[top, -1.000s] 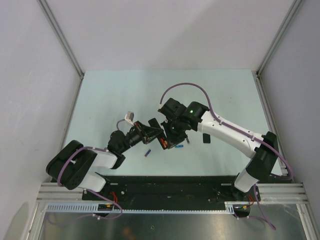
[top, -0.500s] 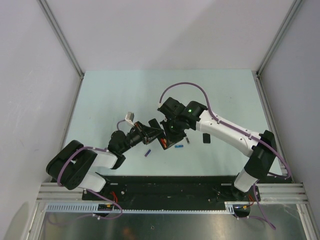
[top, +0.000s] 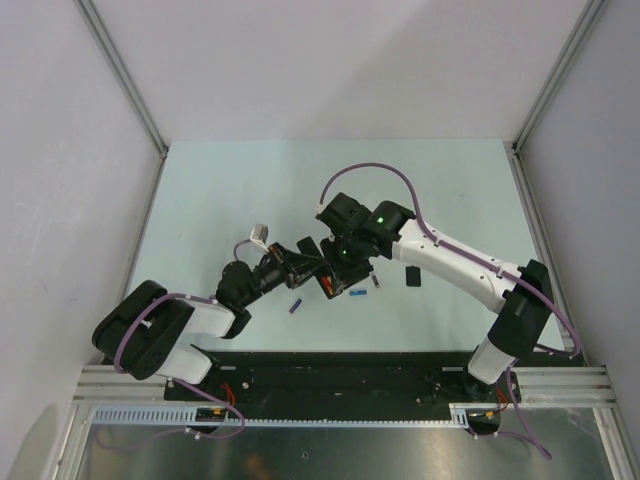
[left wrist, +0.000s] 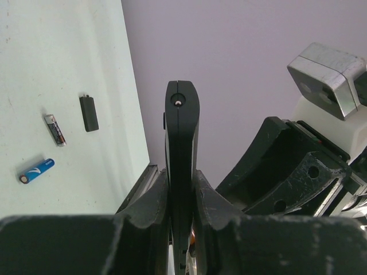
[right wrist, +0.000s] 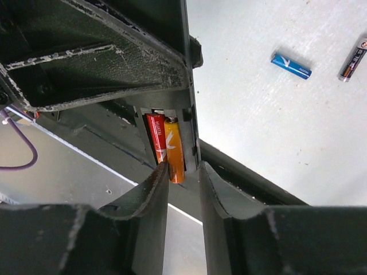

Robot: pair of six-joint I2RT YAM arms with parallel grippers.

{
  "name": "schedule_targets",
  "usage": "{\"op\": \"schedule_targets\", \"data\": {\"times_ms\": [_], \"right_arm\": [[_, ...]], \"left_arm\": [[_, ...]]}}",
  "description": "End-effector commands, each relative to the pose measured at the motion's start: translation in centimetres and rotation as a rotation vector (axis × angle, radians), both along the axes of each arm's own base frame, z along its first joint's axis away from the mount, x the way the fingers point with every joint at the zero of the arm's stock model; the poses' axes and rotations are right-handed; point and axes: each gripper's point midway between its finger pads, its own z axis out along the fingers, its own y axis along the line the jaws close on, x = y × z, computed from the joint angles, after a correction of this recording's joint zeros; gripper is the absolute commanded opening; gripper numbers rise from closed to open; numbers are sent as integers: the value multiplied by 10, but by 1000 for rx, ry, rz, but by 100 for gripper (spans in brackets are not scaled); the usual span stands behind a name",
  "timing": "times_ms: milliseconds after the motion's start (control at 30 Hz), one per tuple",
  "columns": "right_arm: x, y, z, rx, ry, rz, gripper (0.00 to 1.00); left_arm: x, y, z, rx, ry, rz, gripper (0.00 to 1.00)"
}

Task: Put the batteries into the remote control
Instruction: Load the battery into the remote control.

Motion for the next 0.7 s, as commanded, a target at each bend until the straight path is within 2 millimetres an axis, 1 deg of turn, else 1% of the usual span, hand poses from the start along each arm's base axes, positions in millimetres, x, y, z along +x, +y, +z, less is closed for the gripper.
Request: {"op": "schedule_targets", "data": {"times_ms": [0, 133, 267, 367, 600, 633, 667], "right_arm": [[13, -2, 9, 2, -54, -18, 33], [12, -2, 12, 5, -60, -18, 40], [13, -2, 18, 16, -70, -21, 44], [12, 0, 27, 38, -79, -22, 46], [11, 3, 47, 104, -109, -23, 49], [10, 2, 52, 118, -122, -23, 49], [12, 2, 54, 124, -133, -31, 49]], "left_arm": [[-8, -3, 32, -79, -94, -33, 0], [-8, -3, 33, -80, -95, -33, 0], [-7, -4, 32, -78, -92, -31, 0], [-8, -4, 30, -74, -88, -33, 0], [-6, -5, 28, -71, -81, -33, 0], [-6, -5, 28, -71, -82, -34, 0], [-6, -5, 28, -70, -81, -36, 0]]}}
